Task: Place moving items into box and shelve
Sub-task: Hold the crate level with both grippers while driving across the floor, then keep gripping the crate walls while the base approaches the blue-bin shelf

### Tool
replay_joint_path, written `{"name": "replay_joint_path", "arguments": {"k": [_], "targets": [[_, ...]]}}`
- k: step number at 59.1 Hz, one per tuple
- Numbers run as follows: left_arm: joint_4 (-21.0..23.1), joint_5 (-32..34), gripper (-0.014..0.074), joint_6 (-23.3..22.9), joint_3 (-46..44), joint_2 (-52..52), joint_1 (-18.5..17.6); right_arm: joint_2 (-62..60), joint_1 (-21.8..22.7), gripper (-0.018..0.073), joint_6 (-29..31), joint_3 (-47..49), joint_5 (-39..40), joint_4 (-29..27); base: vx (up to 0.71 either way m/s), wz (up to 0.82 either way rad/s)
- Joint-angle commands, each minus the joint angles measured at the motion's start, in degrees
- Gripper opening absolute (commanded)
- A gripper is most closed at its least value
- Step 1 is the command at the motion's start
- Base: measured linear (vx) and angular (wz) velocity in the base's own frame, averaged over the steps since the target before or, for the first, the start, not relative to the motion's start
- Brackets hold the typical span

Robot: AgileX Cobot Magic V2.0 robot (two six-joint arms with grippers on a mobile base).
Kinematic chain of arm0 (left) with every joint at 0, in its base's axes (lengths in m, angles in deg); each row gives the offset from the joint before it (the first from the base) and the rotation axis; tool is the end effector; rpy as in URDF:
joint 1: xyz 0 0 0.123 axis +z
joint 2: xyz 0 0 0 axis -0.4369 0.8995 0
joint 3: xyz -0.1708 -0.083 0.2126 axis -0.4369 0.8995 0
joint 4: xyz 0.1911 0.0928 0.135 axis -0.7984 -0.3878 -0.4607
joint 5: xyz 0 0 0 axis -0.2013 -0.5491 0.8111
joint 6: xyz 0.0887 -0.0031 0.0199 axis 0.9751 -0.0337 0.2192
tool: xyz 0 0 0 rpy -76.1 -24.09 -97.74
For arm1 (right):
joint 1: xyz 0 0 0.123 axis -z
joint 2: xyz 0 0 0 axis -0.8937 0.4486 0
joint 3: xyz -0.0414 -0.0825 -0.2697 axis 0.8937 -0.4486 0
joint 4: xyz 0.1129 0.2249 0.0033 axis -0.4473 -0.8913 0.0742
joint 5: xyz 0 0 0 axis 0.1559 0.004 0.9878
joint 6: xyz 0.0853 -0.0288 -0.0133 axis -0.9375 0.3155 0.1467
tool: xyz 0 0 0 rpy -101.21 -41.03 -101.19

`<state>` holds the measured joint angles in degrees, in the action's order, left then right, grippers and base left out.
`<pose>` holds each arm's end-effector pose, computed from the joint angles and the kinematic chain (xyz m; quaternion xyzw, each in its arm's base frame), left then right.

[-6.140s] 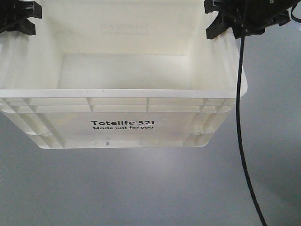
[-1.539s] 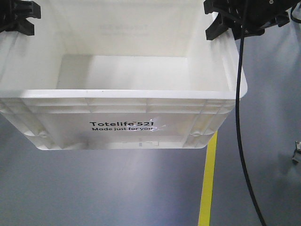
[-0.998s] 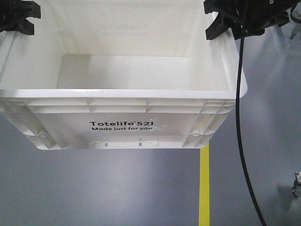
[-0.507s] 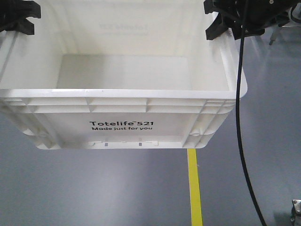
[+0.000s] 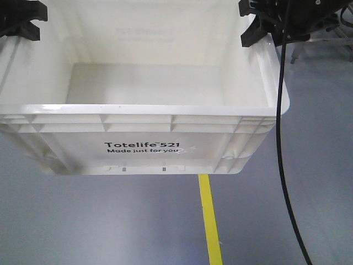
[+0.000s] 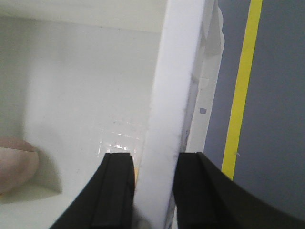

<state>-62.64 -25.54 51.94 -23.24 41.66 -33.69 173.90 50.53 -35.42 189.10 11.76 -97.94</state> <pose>0.3028 -0.0459 0.4032 0.0034 0.9284 -0.0751 0.3640 0.3377 0.1007 0.3955 -0.1208 0.9462 0.1595 0.2543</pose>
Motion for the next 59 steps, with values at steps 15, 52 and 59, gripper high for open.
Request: {"name": "replay_joint_path", "arguments": {"k": [15, 52, 59], "targets": [[10.1, 8.5, -0.0016, -0.7, -2.6, -2.5, -1.6, -3.3, -1.5, -0.0011, 1.4, 2.3, 5.6, -14.6, 0.53, -0.3], [9.9, 8.5, -0.0016, -0.7, -2.6, -2.5, -1.6, -3.3, -1.5, -0.0011, 1.4, 2.3, 5.6, -14.6, 0.51, -0.33], [9.9, 8.5, -0.0016, -0.7, -2.6, -2.5, -1.6, -3.3, -1.5, -0.0011, 1.4, 2.3, 5.6, -14.6, 0.48, -0.32]]}}
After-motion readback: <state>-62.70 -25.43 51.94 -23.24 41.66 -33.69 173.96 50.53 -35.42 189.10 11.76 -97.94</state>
